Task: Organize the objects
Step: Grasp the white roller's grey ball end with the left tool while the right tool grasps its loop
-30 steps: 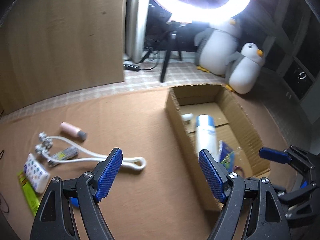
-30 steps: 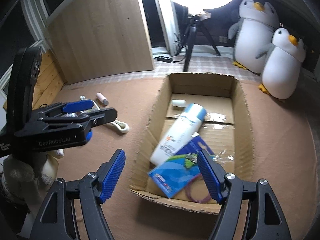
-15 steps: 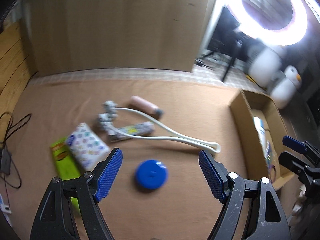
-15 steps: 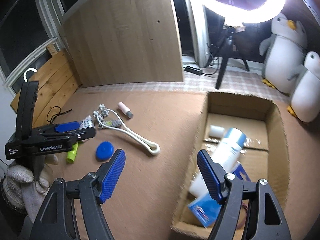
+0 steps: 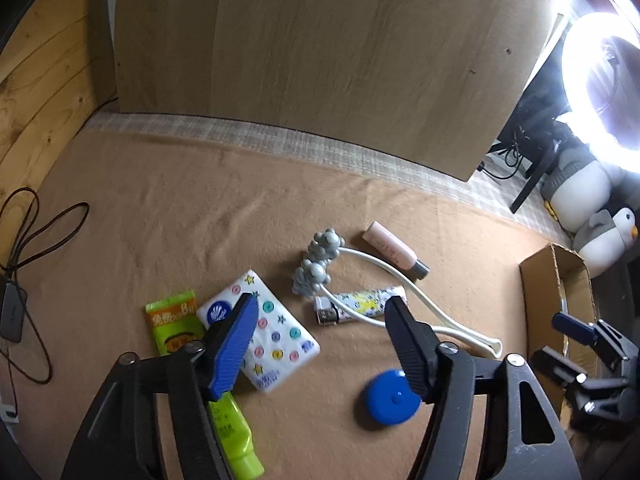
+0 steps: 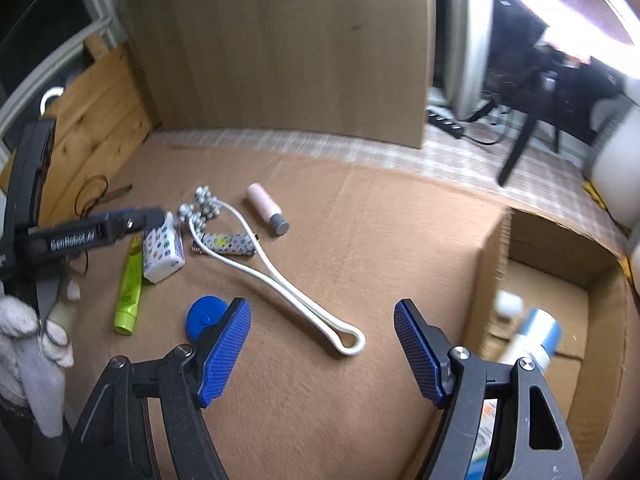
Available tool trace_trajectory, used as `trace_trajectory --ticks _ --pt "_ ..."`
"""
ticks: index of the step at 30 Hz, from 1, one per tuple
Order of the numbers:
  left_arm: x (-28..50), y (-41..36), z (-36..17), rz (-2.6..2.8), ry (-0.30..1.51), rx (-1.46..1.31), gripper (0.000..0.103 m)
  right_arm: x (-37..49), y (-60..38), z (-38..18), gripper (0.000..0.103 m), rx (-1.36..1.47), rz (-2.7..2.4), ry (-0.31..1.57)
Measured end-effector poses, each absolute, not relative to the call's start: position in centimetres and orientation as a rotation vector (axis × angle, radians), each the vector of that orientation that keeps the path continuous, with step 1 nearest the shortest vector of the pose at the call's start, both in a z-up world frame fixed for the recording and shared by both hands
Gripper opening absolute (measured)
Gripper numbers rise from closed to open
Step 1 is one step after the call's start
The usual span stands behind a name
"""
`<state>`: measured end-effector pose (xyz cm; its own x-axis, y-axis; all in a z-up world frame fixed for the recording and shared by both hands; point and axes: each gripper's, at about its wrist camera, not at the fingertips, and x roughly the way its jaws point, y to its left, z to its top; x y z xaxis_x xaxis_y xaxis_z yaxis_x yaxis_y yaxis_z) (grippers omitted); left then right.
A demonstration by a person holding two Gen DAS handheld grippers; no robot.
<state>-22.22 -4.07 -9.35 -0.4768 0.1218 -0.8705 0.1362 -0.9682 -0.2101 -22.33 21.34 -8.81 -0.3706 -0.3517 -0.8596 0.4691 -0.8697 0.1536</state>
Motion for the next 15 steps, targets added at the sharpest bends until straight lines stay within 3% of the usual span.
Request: trace_trajectory --ticks 15 --pt "-26.7 -3.7 -13.1 -2.592 0.369 1.717 0.048 -23.6 15.8 -13.2 0.054 1.425 -2.133 0.483"
